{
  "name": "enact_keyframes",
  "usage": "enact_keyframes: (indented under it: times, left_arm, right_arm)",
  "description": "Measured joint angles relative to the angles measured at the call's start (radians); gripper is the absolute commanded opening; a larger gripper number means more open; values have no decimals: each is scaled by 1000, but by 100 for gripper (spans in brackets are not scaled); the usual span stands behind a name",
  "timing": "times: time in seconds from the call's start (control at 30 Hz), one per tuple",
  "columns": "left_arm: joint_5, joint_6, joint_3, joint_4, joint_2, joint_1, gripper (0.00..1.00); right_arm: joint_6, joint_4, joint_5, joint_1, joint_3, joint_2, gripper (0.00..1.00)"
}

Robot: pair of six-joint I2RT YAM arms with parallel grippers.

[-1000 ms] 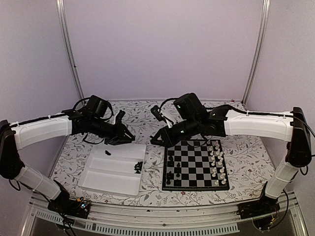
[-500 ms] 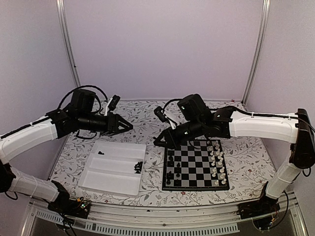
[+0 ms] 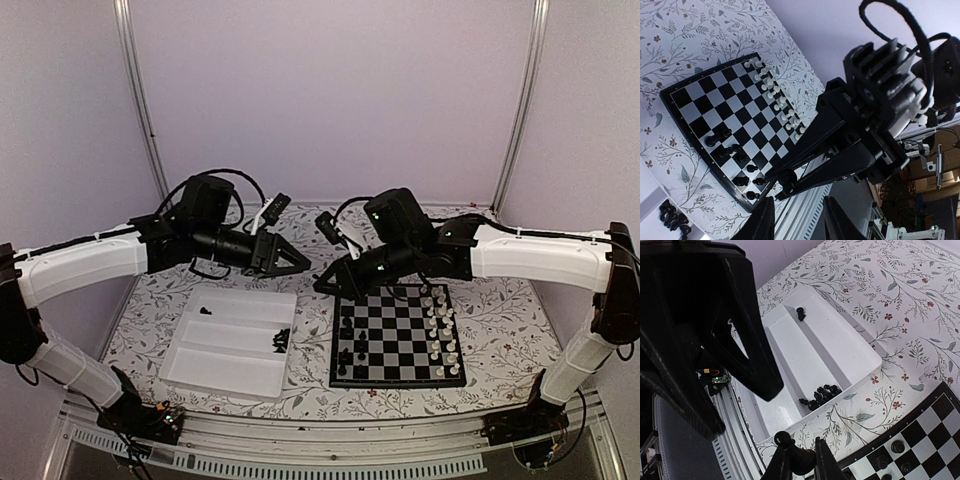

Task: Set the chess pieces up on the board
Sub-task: Place the chess piece on the chessboard.

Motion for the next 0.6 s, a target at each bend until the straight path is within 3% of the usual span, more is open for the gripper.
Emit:
enact_keyframes:
  times: [0.6]
  left_arm:
    - [32, -2, 48, 3, 105, -40, 20]
  right_arm:
    - [8, 3, 5, 0, -23, -32, 12]
